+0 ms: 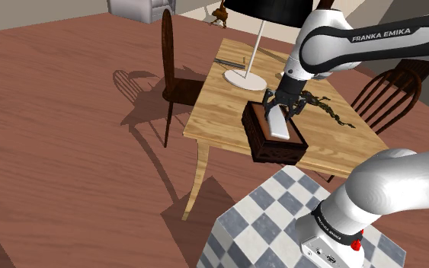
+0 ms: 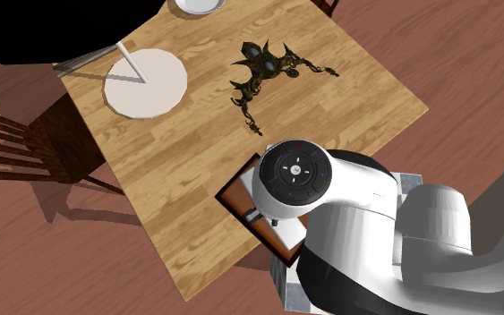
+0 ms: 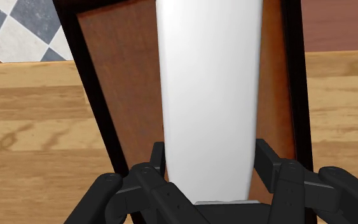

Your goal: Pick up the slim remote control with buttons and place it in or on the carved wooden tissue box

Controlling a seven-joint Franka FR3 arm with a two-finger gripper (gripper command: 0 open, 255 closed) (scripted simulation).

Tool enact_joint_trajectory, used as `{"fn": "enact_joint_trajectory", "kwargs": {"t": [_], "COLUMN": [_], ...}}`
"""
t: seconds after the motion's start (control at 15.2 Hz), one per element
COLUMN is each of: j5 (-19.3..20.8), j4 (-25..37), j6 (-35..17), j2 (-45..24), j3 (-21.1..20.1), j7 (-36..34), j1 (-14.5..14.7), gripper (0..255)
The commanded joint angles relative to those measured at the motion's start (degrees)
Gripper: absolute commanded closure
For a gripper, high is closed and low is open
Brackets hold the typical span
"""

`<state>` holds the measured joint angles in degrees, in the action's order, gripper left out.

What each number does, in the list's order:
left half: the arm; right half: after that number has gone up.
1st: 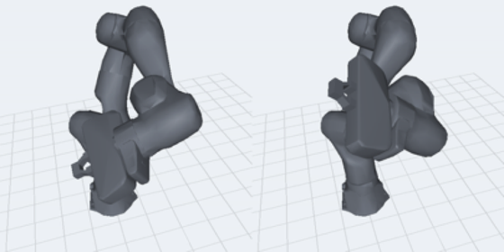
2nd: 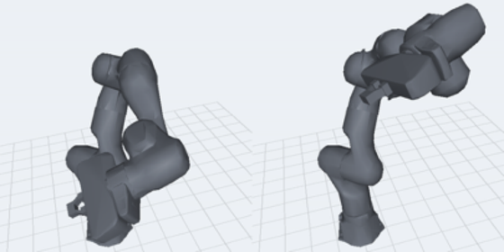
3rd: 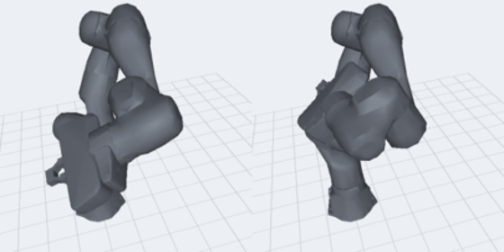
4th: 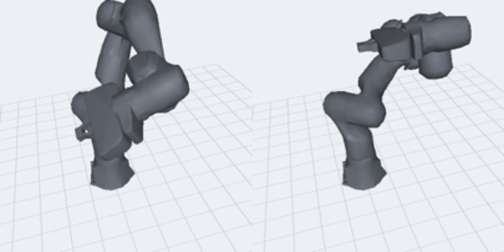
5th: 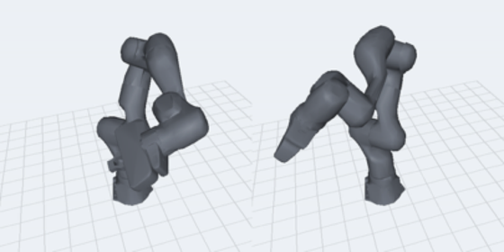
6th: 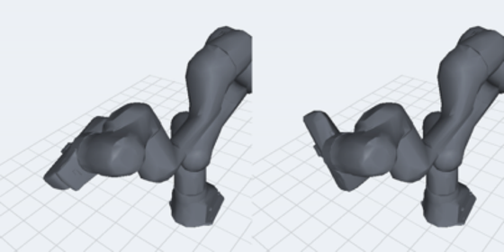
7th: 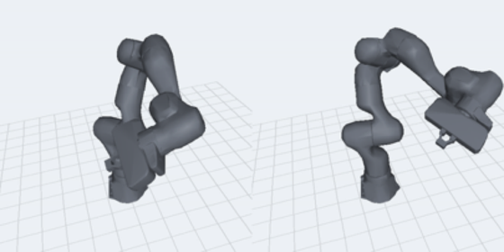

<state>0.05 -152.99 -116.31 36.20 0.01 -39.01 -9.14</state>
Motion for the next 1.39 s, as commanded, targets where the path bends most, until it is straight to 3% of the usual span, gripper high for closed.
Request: {"fn": "enact_joint_trajectory", "kwargs": {"t": [0.0,0.13,0.2,0.53,0.79,1.32], "j5": [0.0,0.0,0.0,0.0,0.0,0.0], "j4": [-0.1,-0.1,0.0,-0.1,6.1,6.1], "j6": [0.0,0.0,0.0,0.0,8.0,8.0], "j2": [-0.1,-0.1,-0.1,-0.1,1.8,1.8], "j3": [0.0,0.0,0.0,0.0,0.0,0.0], "j7": [0.0,0.0,0.0,0.0,0.0,0.0], "j1": [0.0,0.0,0.0,0.0,0.0,0.0], "gripper": [255,255,0,0,0,0]}}
